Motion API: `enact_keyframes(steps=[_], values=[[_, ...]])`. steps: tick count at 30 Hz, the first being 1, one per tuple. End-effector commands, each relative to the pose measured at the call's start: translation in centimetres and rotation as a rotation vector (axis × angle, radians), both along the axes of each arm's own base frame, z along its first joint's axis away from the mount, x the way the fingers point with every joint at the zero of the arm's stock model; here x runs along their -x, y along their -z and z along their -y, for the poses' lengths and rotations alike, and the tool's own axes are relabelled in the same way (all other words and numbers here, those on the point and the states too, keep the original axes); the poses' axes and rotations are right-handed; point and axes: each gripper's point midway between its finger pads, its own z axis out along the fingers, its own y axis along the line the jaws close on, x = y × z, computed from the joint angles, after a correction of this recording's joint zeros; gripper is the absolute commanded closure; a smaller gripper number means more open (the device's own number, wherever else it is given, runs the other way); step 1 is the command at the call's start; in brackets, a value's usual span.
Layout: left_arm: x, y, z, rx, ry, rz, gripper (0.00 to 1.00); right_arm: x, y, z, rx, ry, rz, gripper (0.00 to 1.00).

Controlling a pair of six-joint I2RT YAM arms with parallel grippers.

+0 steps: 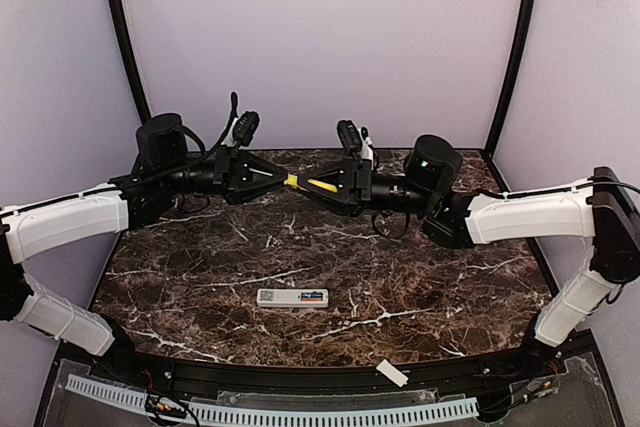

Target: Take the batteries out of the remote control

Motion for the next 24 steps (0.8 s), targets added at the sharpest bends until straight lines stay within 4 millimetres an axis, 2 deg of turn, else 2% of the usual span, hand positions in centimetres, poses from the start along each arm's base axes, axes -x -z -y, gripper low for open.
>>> enact_keyframes(steps=[1,13,19,24], values=[[0.45,0.49,-0.24,-0.011,-0.004,0.001,1.0,0.29,-2.96,0.05,-0.082,-0.016,0.074,0.64],[0.51,0.85,-0.34,-0.02,-0.007,-0.002,1.0,0.04,-2.9,-0.19,-0.07,-0.009,0.084,0.63],[0.58,0.85,-0.36,-0.021,-0.006,-0.001,1.0,-0.04,-2.73,-0.35,-0.058,-0.01,0.082,0.66],[0.56,0.98,-0.34,-0.024,-0.003,-0.005,1.0,-0.09,-2.76,-0.47,-0.058,-0.013,0.081,0.63]])
